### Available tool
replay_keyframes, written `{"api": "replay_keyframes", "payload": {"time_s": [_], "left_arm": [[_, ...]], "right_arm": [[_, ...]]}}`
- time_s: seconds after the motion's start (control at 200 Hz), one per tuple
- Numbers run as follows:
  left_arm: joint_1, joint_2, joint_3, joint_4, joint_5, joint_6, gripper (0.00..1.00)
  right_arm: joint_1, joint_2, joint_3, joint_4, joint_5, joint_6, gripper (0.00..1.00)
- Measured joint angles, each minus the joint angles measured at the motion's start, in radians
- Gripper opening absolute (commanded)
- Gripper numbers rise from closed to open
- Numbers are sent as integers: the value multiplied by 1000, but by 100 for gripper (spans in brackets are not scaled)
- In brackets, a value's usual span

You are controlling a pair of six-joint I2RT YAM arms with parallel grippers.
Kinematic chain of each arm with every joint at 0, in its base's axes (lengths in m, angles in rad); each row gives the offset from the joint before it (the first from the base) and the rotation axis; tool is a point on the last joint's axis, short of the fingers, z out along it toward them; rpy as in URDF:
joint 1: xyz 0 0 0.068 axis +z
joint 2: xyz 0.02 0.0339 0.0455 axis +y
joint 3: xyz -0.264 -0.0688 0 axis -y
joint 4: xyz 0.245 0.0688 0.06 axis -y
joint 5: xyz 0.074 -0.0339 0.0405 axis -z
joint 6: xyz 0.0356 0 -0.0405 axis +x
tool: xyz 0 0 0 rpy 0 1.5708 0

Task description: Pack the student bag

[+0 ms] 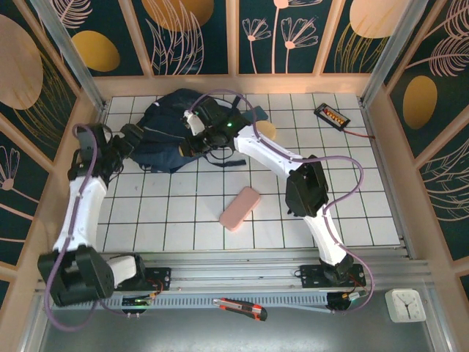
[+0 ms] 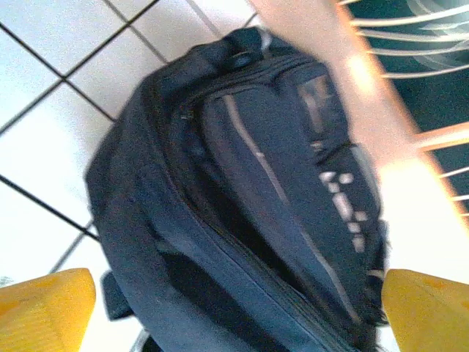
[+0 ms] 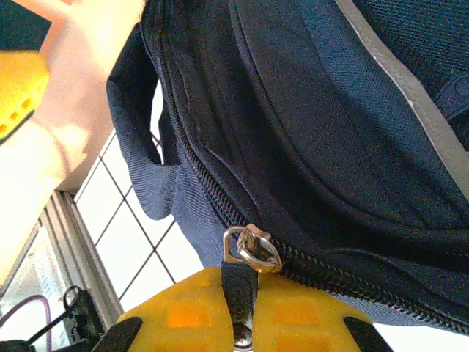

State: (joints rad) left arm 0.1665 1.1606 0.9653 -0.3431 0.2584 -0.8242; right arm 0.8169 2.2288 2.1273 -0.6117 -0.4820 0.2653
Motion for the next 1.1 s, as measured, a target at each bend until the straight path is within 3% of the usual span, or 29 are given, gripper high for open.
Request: {"api": "replay_keyframes", "payload": {"time_s": [0.135, 0.325, 0.545, 0.791, 0.821, 0.861, 0.901, 0.951, 1.101], "left_arm": [[-13, -107, -209, 120, 94, -191, 99], [-106, -112, -399, 294, 173, -465, 99], [-145, -37, -459, 525, 199, -701, 99], [-192, 173, -417, 685, 198, -777, 98], [-194, 188, -410, 697, 198, -778, 92], [-196, 200, -407, 707, 195, -780, 70], [-198, 202, -406, 715, 187, -783, 44], [-199, 202, -405, 729, 180, -779, 0], [-202, 202, -402, 727, 166, -757, 0]], "right_arm": [[0, 0, 0, -5, -22, 6, 0], [2, 0, 0, -7, -25, 6, 0], [15, 0, 0, -7, -23, 6, 0], [31, 0, -3, -6, -2, 8, 0], [30, 0, -4, -6, 5, 7, 0], [29, 0, -8, -6, 12, 7, 0], [28, 0, -12, -6, 16, 7, 0], [29, 0, -20, -6, 17, 6, 0], [26, -6, -70, 6, 16, 3, 0]]}}
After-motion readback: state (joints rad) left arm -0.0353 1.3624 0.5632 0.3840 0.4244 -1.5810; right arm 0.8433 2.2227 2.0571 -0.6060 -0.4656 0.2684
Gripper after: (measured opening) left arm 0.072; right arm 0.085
